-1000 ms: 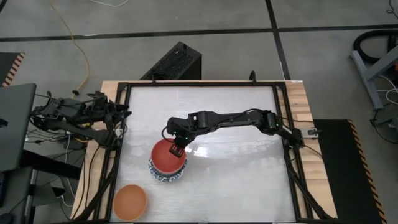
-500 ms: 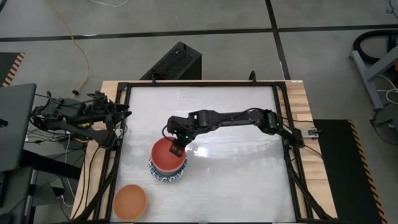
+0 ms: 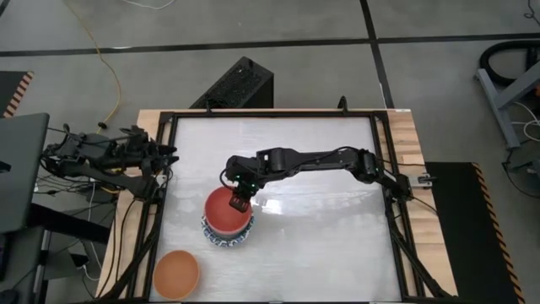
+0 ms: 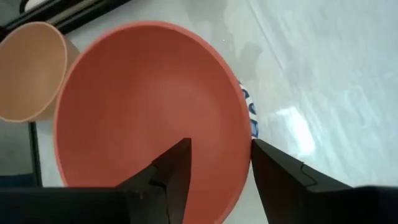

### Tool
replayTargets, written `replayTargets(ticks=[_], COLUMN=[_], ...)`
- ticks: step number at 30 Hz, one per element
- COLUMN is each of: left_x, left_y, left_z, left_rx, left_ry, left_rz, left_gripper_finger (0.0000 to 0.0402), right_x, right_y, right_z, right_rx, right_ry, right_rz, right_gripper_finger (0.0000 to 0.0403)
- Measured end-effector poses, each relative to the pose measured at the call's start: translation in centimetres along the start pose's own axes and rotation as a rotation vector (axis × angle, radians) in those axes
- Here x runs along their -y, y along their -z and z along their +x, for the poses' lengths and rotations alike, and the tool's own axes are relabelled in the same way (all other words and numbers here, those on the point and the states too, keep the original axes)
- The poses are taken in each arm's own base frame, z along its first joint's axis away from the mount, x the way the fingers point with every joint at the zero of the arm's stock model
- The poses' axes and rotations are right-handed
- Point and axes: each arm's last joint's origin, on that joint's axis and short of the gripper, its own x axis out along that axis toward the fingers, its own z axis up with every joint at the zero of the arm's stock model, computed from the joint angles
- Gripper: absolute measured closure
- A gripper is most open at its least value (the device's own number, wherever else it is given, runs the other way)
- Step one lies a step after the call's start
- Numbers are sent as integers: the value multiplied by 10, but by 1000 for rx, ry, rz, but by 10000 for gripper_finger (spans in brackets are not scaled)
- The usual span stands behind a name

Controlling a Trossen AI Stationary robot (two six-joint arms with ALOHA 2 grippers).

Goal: Nest bowls inside each other
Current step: Stack the orange bowl on top of the white bowl

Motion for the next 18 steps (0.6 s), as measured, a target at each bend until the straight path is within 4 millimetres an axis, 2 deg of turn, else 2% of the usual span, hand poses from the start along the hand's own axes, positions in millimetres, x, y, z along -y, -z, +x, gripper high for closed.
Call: replayTargets(ticks=[5,10,15,18], left_x=[0,1,0,0], left_y=[0,0,0,0], left_z=[0,0,0,0], left_rx=[-13,-15,-15,-15], left_ry=[16,18,18,18], left_rz=[0,0,1,1], left_gripper_finger=[178,178,178,178], right_x=[1,-1,-31,-49], right_y=[-7,-9,-17,-18], right_z=[-11,-9,-11,-3], right_rx=[23,54,253,356], right_ry=[1,-3,-80,-130], right_rz=[-16,-52,-233,-349], right_gripper_finger=[218,218,229,244])
